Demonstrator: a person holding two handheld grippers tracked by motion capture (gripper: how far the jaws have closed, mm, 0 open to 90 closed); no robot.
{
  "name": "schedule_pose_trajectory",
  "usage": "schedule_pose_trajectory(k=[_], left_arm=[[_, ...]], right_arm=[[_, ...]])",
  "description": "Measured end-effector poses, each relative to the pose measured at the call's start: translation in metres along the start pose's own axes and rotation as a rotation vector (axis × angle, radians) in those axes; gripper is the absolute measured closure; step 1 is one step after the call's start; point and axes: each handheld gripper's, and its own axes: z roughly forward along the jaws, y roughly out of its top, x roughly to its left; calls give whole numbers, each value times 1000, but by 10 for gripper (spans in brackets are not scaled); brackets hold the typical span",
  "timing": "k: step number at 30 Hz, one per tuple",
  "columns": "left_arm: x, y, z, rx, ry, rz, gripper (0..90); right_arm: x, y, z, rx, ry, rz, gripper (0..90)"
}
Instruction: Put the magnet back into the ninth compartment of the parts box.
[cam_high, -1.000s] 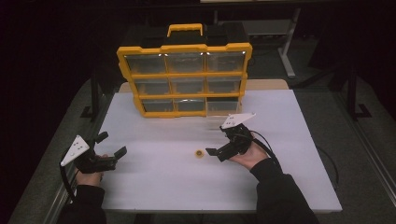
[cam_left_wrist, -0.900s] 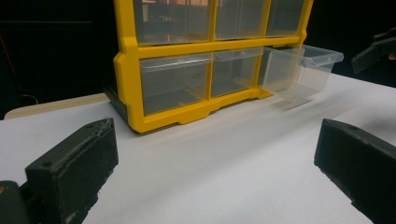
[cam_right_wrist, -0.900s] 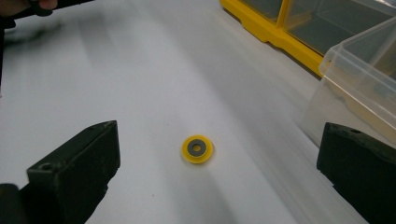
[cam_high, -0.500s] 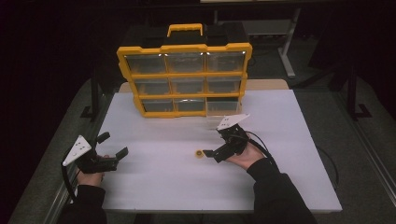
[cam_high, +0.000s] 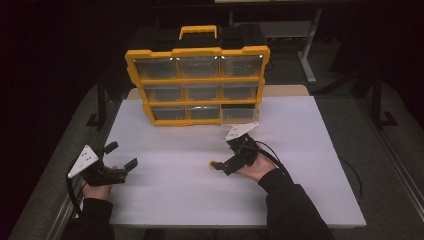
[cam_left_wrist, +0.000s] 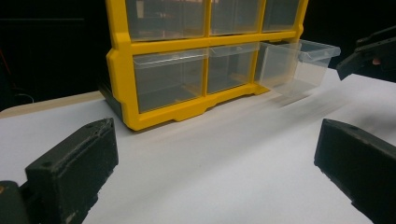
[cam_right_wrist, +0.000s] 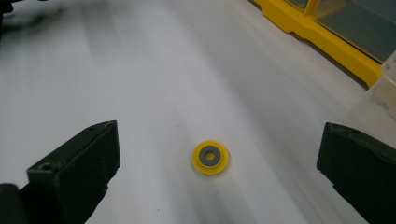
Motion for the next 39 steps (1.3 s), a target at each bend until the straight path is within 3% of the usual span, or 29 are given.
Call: schedule_pose_trajectory(k=[17,28,33,39], left_arm=[[-1,0,1,0,-3,-3,0],[-1,0,1,0,-4,-4,0],[-1,0,1,0,-3,-5,0],[-1,0,1,1,-4,-3,0]], right_arm=[[3,-2,28,74,16,-19,6],[3,-3,42,116,45,-4,128],[3,-5,46,139,13,-8,143],[3,-6,49,156,12,-5,205]])
